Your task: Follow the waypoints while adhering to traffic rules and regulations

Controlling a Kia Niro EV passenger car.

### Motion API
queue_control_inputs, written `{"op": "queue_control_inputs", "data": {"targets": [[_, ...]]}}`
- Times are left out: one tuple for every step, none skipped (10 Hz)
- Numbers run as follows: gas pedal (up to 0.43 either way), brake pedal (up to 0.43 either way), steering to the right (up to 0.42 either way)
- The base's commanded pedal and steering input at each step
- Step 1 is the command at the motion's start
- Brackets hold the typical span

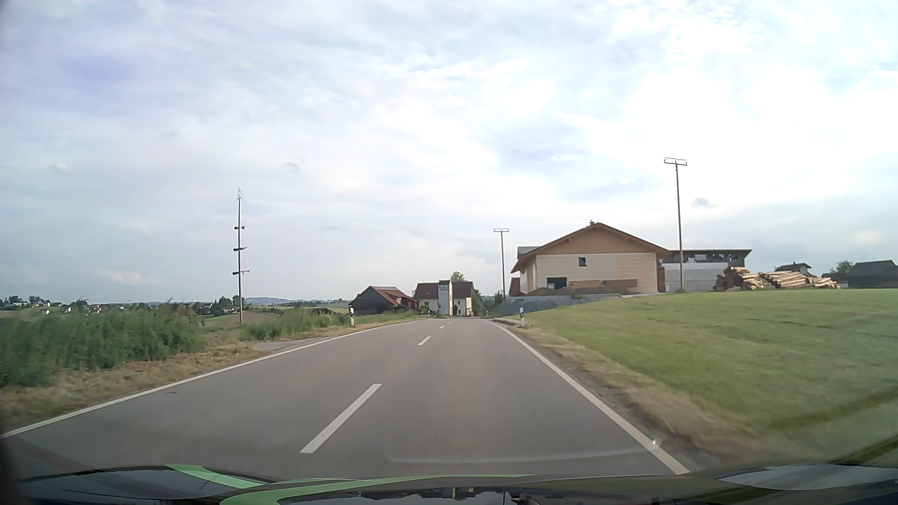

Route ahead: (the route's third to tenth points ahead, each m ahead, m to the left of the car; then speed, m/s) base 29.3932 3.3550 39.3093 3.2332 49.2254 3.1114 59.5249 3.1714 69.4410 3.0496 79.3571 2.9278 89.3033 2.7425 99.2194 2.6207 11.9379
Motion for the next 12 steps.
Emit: {"op": "queue_control_inputs", "data": {"targets": [[0.087, 0.0, 0.001], [0.087, 0.0, 0.0], [0.087, 0.0, 0.001], [0.087, 0.0, 0.0], [0.087, 0.0, 0.0], [0.087, 0.0, 0.001], [0.087, 0.0, 0.0], [0.087, 0.0, 0.0], [0.087, 0.0, -0.001], [0.087, 0.0, -0.001], [0.087, 0.0, -0.001], [0.087, 0.0, -0.003]]}}
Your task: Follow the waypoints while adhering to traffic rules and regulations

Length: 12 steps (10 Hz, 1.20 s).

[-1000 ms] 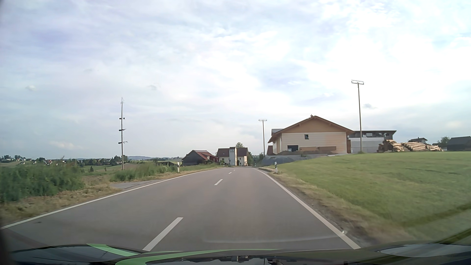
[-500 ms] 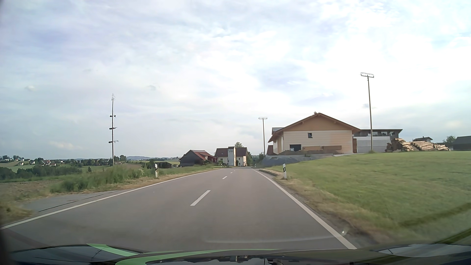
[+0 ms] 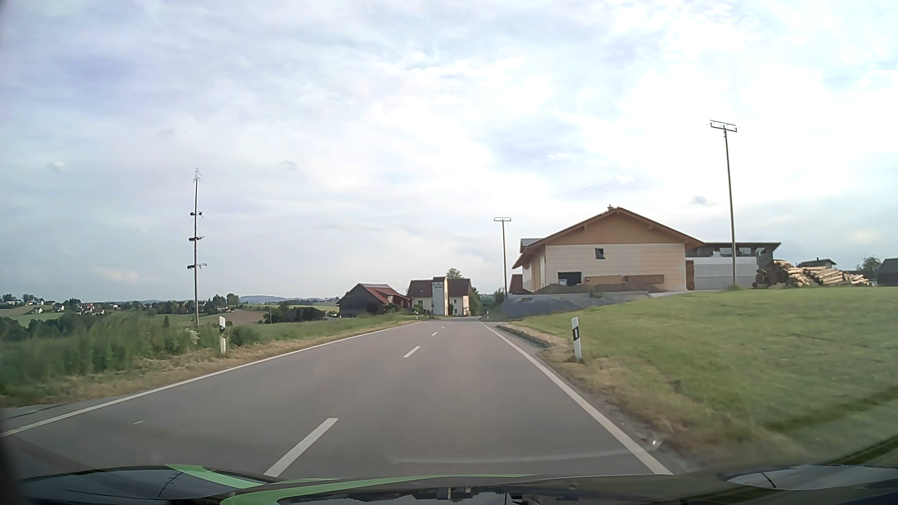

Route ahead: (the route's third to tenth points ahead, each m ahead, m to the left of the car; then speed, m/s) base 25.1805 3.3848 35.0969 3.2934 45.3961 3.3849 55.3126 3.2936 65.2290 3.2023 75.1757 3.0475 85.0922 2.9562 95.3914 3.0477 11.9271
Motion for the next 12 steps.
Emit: {"op": "queue_control_inputs", "data": {"targets": [[0.087, 0.0, -0.008], [0.087, 0.0, -0.01], [0.087, 0.0, -0.011], [0.087, 0.0, -0.011], [0.087, 0.0, -0.011], [0.087, 0.0, -0.011], [0.087, 0.0, -0.01], [0.087, 0.0, -0.006], [0.087, 0.0, -0.003], [0.087, 0.0, -0.003], [0.087, 0.0, -0.003], [0.087, 0.0, -0.003]]}}
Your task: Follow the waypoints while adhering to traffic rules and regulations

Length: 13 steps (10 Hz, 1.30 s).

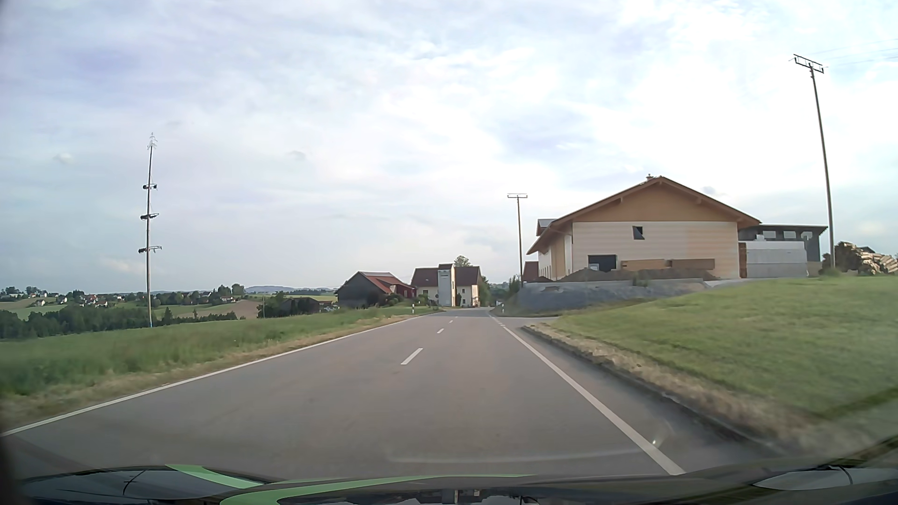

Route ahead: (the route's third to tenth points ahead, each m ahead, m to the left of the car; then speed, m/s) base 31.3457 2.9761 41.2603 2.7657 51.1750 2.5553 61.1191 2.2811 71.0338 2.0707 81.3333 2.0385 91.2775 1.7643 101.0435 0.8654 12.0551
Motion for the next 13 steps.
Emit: {"op": "queue_control_inputs", "data": {"targets": [[0.087, 0.0, -0.003], [0.087, 0.0, -0.003], [0.087, 0.0, -0.003], [0.087, 0.0, -0.003], [0.087, 0.0, -0.003], [0.087, 0.0, -0.001], [0.087, 0.0, 0.0], [0.087, 0.0, 0.0], [0.087, 0.0, 0.0], [0.087, 0.0, 0.0], [0.087, 0.0, 0.0], [0.087, 0.0, 0.0], [0.079, 0.0, 0.0]]}}
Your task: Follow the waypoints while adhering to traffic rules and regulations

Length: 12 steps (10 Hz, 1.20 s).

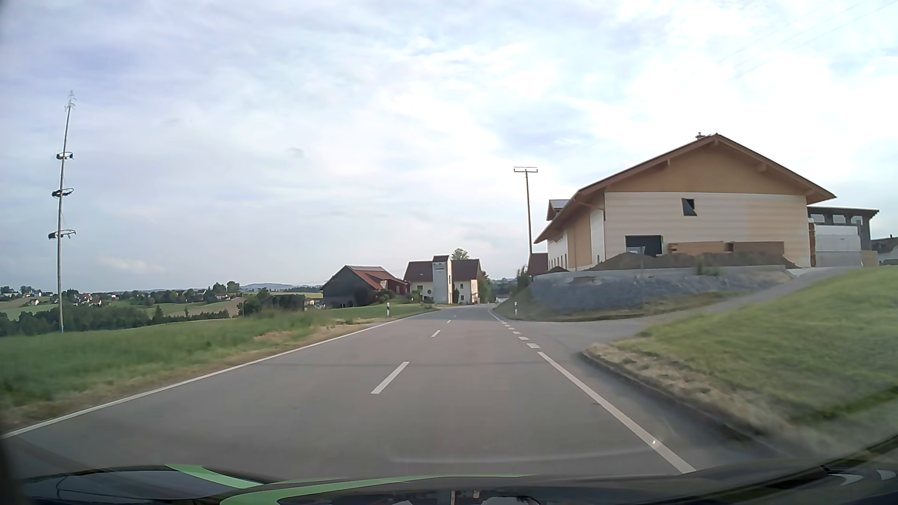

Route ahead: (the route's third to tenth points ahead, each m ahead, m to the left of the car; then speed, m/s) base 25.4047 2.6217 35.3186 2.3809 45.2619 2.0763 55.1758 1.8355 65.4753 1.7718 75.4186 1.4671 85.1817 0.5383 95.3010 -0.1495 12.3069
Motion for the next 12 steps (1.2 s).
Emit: {"op": "queue_control_inputs", "data": {"targets": [[0.067, 0.0, -0.001], [0.067, 0.0, 0.0], [0.067, 0.0, 0.0], [0.067, 0.0, 0.0], [0.067, 0.0, 0.0], [0.067, 0.0, -0.001], [0.067, 0.0, -0.001], [0.067, 0.0, -0.001], [0.067, 0.0, -0.002], [0.067, 0.0, -0.002], [0.067, 0.0, -0.002], [0.067, 0.0, -0.002]]}}
